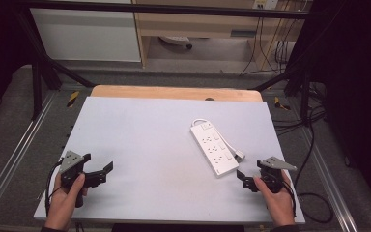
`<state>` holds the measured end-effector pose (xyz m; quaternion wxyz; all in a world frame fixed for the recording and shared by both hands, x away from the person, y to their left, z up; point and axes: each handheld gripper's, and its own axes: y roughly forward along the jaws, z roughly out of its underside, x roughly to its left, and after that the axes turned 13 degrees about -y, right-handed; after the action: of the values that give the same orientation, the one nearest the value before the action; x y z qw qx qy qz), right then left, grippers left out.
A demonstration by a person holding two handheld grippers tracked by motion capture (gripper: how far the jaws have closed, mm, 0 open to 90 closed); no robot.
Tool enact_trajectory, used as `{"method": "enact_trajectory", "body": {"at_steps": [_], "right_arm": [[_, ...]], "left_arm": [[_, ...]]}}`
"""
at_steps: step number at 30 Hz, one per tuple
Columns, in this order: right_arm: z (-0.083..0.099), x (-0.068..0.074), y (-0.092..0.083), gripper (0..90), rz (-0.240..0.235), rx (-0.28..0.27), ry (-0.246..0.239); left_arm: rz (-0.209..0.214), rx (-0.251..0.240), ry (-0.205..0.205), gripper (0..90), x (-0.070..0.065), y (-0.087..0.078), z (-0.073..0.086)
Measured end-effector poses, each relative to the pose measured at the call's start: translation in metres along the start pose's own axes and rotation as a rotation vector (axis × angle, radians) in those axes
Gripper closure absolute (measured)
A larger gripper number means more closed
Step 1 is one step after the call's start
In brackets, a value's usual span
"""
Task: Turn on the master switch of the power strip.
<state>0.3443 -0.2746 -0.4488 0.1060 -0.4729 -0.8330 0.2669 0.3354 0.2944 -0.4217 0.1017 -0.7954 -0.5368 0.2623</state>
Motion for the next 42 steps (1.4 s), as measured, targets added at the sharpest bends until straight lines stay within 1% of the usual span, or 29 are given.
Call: {"method": "enact_trajectory", "body": {"at_steps": [2, 3, 5, 7, 8, 9, 11, 15, 20, 22, 23, 26, 32, 33, 35, 39, 42], "right_arm": [[0.000, -0.001, 0.000, 6.1, 0.004, -0.005, 0.002], [-0.001, -0.002, -0.002, 6.0, 0.013, -0.021, 0.010], [-0.001, -0.003, -0.004, 5.7, 0.023, -0.036, 0.013], [-0.001, -0.004, -0.005, 5.4, 0.032, -0.045, 0.009], [-0.001, -0.004, -0.006, 5.3, 0.037, -0.052, 0.012], [-0.002, -0.004, -0.007, 5.1, 0.044, -0.059, 0.008], [-0.003, -0.004, -0.008, 5.2, 0.057, -0.076, 0.007], [-0.005, -0.004, -0.011, 6.0, 0.068, -0.105, 0.000], [-0.007, -0.003, -0.012, 5.8, 0.063, -0.113, 0.002], [-0.008, -0.003, -0.014, 5.2, 0.056, -0.121, 0.002], [-0.010, -0.002, -0.015, 4.5, 0.050, -0.133, 0.004], [-0.013, 0.001, -0.016, 3.7, 0.044, -0.142, -0.005], [-0.018, 0.005, -0.018, 3.5, 0.050, -0.166, -0.015], [-0.019, 0.007, -0.019, 3.5, 0.042, -0.170, -0.013], [-0.021, 0.008, -0.020, 3.4, 0.048, -0.169, -0.014], [-0.027, 0.011, -0.019, 3.4, 0.043, -0.158, -0.013], [-0.030, 0.012, -0.020, 3.4, 0.046, -0.157, -0.013]], "left_arm": [[0.002, 0.001, 0.000, 6.7, 0.000, 0.000, 0.000], [0.007, 0.005, 0.000, 6.7, 0.000, 0.001, 0.000], [0.010, 0.009, 0.003, 6.7, 0.000, 0.001, 0.000], [0.026, 0.004, 0.012, 6.7, -0.002, 0.002, 0.000], [0.026, 0.004, 0.012, 6.7, -0.002, 0.002, 0.000], [0.028, 0.003, 0.026, 6.7, -0.004, 0.002, 0.000], [0.030, 0.006, 0.030, 6.7, -0.004, 0.002, 0.000], [0.031, 0.012, 0.028, 6.7, -0.004, 0.003, 0.000], [0.029, 0.017, 0.032, 6.7, -0.004, 0.004, 0.000], [0.029, 0.018, 0.032, 6.6, -0.003, 0.004, 0.001], [0.029, 0.018, 0.029, 6.7, -0.003, 0.003, 0.001], [0.031, 0.016, 0.027, 6.5, -0.003, 0.003, 0.001], [0.034, 0.022, 0.027, 6.4, -0.004, 0.005, 0.001], [0.035, 0.023, 0.030, 6.3, -0.004, 0.005, 0.001], [0.031, 0.025, 0.036, 6.3, -0.005, 0.005, 0.001], [0.033, 0.023, 0.033, 6.3, -0.005, 0.005, 0.001], [0.029, 0.033, 0.043, 6.3, -0.005, 0.006, 0.001]]}}
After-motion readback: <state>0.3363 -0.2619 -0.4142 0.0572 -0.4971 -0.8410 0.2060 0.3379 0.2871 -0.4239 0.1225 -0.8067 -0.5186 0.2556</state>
